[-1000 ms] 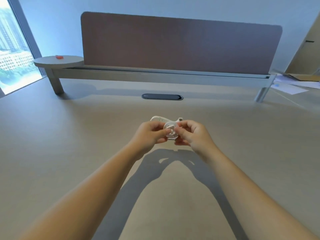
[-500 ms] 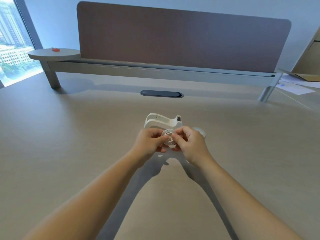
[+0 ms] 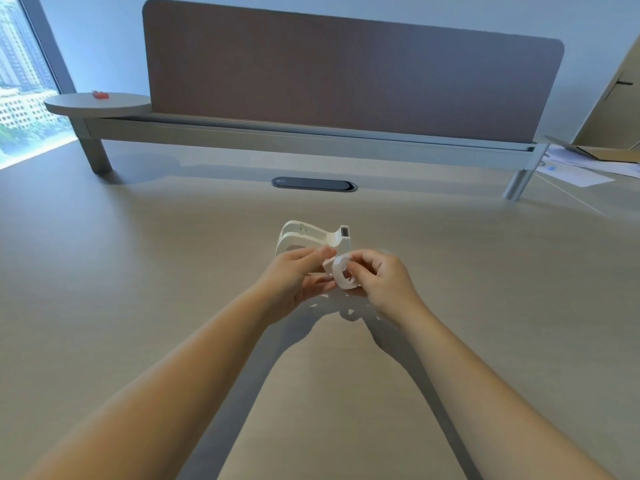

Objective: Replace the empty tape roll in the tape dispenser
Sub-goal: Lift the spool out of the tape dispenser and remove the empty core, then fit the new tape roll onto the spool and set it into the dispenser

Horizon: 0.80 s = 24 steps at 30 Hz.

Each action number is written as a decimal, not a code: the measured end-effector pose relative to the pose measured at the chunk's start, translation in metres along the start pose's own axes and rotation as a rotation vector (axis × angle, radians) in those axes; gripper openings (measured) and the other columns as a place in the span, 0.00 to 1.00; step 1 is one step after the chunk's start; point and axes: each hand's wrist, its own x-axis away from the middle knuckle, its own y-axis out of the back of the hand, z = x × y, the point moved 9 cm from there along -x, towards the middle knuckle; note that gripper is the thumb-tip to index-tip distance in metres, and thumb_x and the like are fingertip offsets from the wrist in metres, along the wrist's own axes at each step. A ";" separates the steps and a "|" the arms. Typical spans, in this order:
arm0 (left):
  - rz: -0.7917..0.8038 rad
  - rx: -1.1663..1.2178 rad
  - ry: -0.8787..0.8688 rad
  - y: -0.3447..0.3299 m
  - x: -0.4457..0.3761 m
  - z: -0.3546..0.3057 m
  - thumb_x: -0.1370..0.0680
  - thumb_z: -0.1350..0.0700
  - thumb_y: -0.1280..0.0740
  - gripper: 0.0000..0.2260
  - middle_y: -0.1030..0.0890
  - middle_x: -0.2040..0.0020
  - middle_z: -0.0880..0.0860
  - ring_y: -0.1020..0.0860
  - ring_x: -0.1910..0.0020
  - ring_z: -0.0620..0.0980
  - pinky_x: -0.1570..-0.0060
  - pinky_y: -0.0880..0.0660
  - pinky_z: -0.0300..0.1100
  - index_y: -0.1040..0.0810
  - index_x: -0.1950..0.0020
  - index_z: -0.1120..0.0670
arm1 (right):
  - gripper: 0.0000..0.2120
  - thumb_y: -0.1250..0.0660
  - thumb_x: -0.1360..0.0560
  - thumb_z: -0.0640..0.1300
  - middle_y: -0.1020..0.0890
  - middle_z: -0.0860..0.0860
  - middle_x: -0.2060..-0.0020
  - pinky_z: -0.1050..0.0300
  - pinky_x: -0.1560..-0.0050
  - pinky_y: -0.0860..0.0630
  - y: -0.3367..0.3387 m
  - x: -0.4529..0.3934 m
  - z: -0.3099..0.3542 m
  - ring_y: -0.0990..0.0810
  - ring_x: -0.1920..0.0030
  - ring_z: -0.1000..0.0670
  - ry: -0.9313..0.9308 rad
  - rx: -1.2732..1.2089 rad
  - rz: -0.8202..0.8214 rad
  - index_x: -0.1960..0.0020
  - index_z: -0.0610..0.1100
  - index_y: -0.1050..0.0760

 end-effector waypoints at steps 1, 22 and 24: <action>-0.045 -0.015 0.000 0.005 0.000 0.001 0.25 0.58 0.39 0.11 0.21 0.58 0.55 0.21 0.61 0.50 0.65 0.21 0.33 0.24 0.47 0.62 | 0.07 0.40 0.26 0.39 0.23 0.55 0.66 0.60 0.59 0.23 0.002 0.001 0.000 0.23 0.62 0.53 -0.011 0.003 -0.008 0.55 0.44 0.22; -0.126 -0.105 -0.009 0.000 -0.030 0.022 0.27 0.61 0.36 0.05 0.25 0.66 0.56 0.23 0.69 0.47 0.68 0.23 0.31 0.25 0.62 0.61 | 0.24 0.33 0.32 0.44 0.29 0.40 0.38 0.53 0.41 0.34 0.056 -0.021 -0.055 0.31 0.38 0.43 -0.158 0.422 -0.244 0.37 0.40 0.32; -0.101 -0.115 0.011 -0.004 -0.035 0.025 0.27 0.61 0.36 0.05 0.25 0.66 0.56 0.23 0.71 0.45 0.68 0.23 0.32 0.24 0.61 0.61 | 0.29 0.32 0.32 0.45 0.30 0.41 0.35 0.49 0.35 0.36 0.051 -0.027 -0.059 0.35 0.34 0.41 -0.171 0.468 -0.197 0.34 0.41 0.36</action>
